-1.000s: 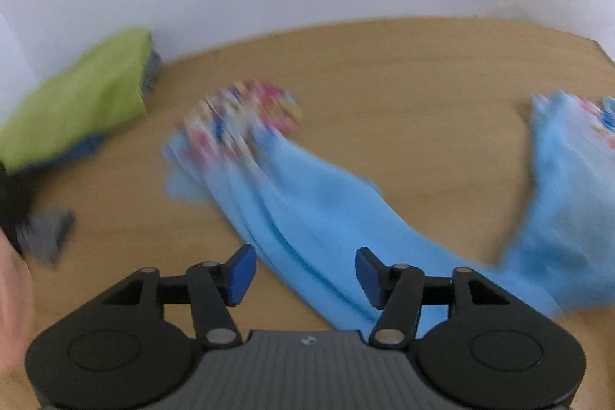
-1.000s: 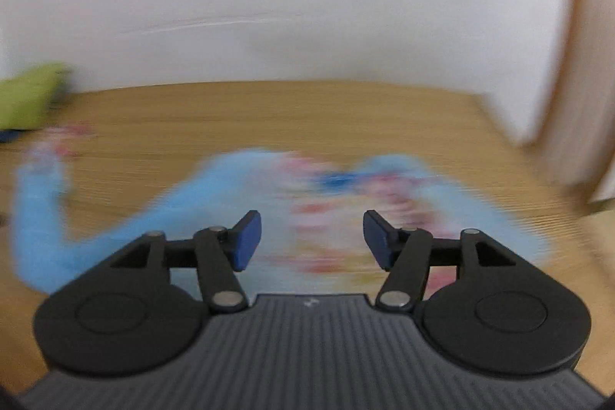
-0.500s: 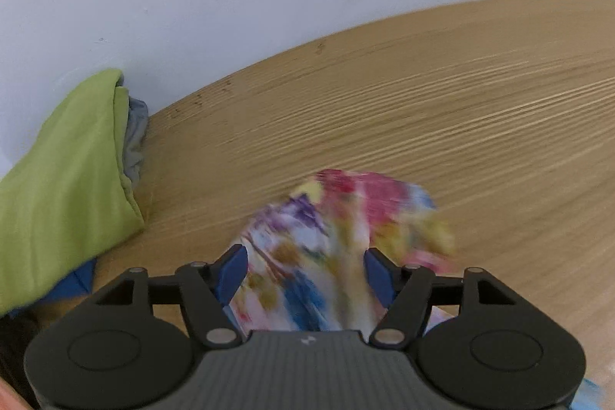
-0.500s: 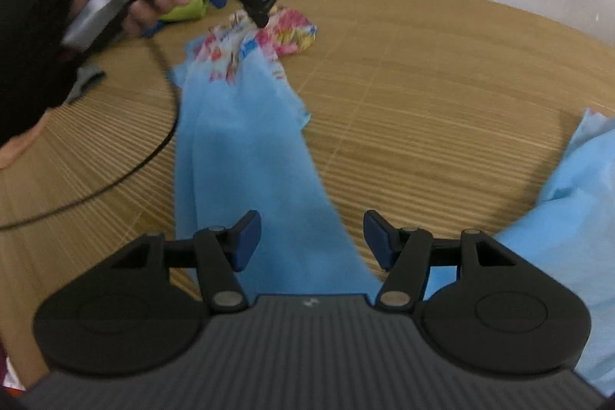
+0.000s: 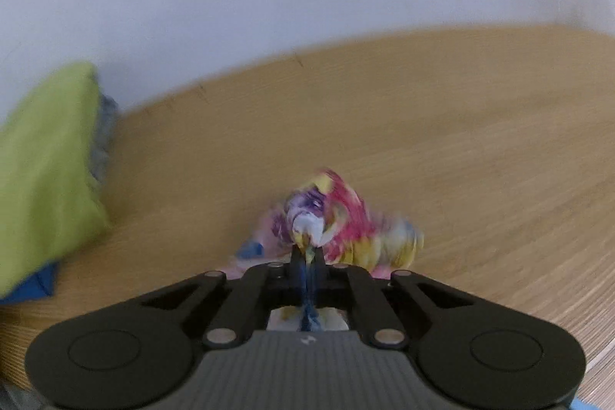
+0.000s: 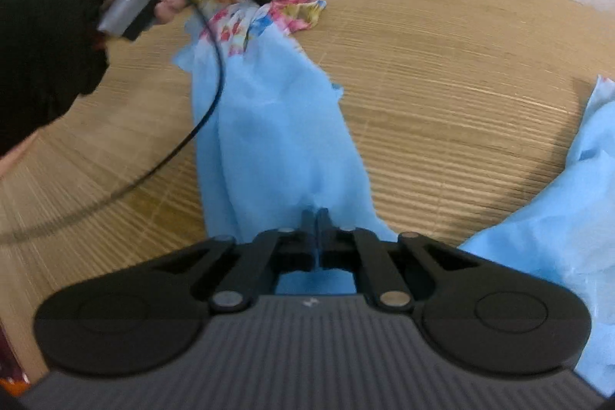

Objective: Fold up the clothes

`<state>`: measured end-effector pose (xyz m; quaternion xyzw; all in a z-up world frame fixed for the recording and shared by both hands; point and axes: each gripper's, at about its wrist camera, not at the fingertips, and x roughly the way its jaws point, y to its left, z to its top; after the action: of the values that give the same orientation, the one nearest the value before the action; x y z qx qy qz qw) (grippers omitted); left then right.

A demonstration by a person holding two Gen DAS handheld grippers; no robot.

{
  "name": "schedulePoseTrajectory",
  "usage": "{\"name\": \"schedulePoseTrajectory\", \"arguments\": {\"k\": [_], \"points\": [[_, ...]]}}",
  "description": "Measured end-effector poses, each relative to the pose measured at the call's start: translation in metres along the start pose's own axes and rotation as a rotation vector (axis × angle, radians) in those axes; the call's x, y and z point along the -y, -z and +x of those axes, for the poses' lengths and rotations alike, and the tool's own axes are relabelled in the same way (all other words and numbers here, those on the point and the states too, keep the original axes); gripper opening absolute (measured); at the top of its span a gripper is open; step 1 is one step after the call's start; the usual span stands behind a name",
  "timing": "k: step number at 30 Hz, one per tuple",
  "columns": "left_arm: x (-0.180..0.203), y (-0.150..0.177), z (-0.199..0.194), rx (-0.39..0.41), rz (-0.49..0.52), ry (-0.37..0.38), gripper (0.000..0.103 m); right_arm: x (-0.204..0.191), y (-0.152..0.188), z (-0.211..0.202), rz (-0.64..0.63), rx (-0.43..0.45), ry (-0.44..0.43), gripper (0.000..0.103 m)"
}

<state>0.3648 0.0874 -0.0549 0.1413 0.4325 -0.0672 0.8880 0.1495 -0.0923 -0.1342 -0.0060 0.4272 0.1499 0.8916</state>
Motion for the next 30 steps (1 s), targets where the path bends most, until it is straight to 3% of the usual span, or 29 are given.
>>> {"name": "schedulePoseTrajectory", "arguments": {"k": [3,6,8,10,13,15,17,20,23,27,28,30], "points": [[-0.035,-0.024,-0.056,0.122,-0.122,-0.013,0.002,0.020,-0.026,-0.011,-0.053,0.078,0.107,0.004],[-0.073,-0.025,-0.138,0.296,-0.233,0.034,0.002,0.050,-0.067,-0.063,-0.035,0.267,0.227,0.003],[-0.091,-0.008,-0.192,0.400,-0.264,0.014,0.003,0.062,-0.086,-0.118,-0.023,0.429,0.291,0.003],[-0.106,0.020,-0.230,0.444,-0.308,0.000,0.004,0.066,-0.087,-0.164,-0.038,0.542,0.315,0.003],[-0.113,0.083,-0.248,0.375,-0.357,-0.048,0.011,0.062,-0.062,-0.208,-0.093,0.580,0.235,0.003],[-0.107,0.131,-0.236,0.279,-0.358,-0.123,0.016,0.055,-0.033,-0.208,-0.153,0.516,0.163,0.003],[-0.102,0.184,-0.214,0.151,-0.393,-0.162,0.027,0.048,0.001,-0.193,-0.207,0.420,0.095,0.005],[-0.097,0.260,-0.192,-0.014,-0.528,-0.091,0.028,0.043,0.041,-0.157,-0.183,0.257,0.040,0.006],[-0.089,0.308,-0.188,-0.100,-0.621,-0.057,0.031,0.048,0.062,-0.126,-0.093,0.132,-0.001,0.006],[-0.088,0.313,-0.196,-0.109,-0.611,-0.071,0.041,0.057,0.058,-0.104,-0.048,0.060,-0.037,0.007],[-0.092,0.306,-0.197,-0.100,-0.594,-0.081,0.048,0.059,0.055,-0.102,-0.055,0.062,-0.026,0.010],[-0.094,0.285,-0.200,-0.072,-0.546,-0.102,0.058,0.059,0.045,-0.098,-0.072,0.077,0.003,0.027]]}}
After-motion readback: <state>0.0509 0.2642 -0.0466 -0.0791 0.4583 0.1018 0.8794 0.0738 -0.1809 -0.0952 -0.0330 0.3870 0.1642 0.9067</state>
